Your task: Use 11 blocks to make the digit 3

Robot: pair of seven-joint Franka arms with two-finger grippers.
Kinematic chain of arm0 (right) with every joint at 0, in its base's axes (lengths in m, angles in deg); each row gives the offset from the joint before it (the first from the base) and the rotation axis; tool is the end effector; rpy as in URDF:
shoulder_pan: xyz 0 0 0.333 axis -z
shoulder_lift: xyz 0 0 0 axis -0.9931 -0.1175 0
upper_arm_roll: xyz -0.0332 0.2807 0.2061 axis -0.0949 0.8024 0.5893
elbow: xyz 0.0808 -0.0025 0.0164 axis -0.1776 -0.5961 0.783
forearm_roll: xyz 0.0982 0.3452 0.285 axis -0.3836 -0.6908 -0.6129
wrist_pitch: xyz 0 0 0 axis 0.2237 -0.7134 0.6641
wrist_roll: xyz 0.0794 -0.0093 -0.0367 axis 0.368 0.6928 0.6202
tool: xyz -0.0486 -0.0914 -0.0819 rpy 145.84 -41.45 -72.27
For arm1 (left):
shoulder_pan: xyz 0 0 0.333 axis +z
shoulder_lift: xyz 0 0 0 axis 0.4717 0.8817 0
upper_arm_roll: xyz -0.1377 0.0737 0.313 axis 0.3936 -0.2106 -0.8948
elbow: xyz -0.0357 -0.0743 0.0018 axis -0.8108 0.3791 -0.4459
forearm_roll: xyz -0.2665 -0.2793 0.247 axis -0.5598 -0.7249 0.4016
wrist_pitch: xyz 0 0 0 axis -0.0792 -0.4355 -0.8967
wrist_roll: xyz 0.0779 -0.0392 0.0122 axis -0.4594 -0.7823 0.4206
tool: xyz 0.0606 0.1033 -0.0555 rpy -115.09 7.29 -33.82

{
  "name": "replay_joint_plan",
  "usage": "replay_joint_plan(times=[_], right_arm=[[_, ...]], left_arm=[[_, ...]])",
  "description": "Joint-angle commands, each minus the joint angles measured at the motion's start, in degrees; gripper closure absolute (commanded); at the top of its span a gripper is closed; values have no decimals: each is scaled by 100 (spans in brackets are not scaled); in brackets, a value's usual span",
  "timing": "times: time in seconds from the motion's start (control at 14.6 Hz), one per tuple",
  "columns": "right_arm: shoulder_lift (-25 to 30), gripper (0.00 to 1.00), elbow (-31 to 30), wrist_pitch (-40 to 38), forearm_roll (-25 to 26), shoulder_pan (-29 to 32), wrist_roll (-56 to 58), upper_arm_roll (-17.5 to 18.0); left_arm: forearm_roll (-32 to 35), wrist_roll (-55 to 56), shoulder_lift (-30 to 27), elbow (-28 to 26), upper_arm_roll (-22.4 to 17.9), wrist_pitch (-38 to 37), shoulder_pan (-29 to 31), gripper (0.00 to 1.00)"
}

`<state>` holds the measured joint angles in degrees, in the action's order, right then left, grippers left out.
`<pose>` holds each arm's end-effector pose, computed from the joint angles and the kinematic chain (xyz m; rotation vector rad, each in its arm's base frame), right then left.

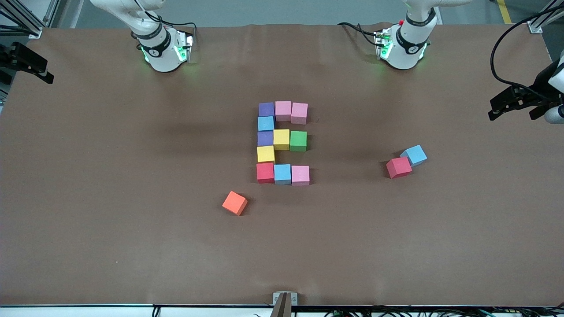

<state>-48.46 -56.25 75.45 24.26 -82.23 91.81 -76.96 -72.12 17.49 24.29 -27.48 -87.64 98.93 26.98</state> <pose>0.5574 -0.0204 0.7177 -3.1224 -0.0011 0.0767 0.6126 -0.0070 0.6400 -3.1334 0.0023 -0.0611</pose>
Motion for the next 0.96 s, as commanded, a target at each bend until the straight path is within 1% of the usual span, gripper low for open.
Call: replay_joint_plan(times=[0.0, 0.89], right_arm=[[19, 0, -1, 46, 94, 12, 80, 17], [19, 0, -18, 11, 76, 3, 63, 26]], left_arm=[[-101, -87, -50, 88, -30, 17, 28, 0], [-40, -105, -33, 97, -21, 69, -15, 0]])
